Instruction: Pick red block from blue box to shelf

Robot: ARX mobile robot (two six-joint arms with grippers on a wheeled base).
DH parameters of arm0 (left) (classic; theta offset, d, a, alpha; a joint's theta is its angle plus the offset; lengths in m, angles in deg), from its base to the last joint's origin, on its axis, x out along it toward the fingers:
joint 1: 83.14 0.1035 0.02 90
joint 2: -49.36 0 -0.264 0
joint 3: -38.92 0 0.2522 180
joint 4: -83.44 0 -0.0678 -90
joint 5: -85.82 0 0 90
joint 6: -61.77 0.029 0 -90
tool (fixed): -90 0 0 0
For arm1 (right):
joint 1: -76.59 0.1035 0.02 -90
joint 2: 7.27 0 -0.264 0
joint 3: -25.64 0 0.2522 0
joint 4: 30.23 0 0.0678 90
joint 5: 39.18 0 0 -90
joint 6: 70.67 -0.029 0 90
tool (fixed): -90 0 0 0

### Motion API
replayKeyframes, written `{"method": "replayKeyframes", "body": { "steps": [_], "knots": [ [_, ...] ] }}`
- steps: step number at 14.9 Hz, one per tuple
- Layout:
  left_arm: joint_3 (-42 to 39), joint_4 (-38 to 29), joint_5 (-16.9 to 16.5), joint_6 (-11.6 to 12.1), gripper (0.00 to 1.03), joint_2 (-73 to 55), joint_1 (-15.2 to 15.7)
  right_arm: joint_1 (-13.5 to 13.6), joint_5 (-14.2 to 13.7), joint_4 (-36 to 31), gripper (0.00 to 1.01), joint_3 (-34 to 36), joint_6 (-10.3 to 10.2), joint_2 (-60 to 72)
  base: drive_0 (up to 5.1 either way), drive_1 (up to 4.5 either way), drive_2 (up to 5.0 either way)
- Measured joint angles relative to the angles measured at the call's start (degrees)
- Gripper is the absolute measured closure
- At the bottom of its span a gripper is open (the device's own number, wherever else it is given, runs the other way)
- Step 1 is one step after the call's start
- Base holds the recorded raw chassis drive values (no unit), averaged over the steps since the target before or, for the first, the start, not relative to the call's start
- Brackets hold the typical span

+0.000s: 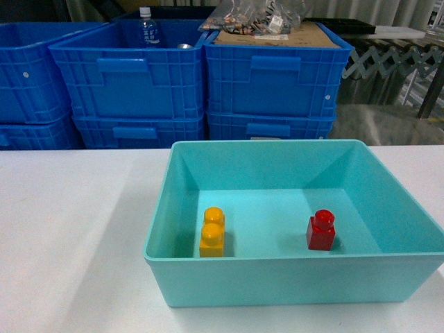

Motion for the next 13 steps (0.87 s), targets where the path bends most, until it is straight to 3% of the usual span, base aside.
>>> {"method": "replayKeyframes", "body": {
  "steps": [13],
  "knots": [
    [0.0,0.0,0.0,0.0,0.05,0.0,0.0,0.0,0.0,0.0,0.03,0.0,0.0,0.0,0.0,0.0,0.0]
  ]
}}
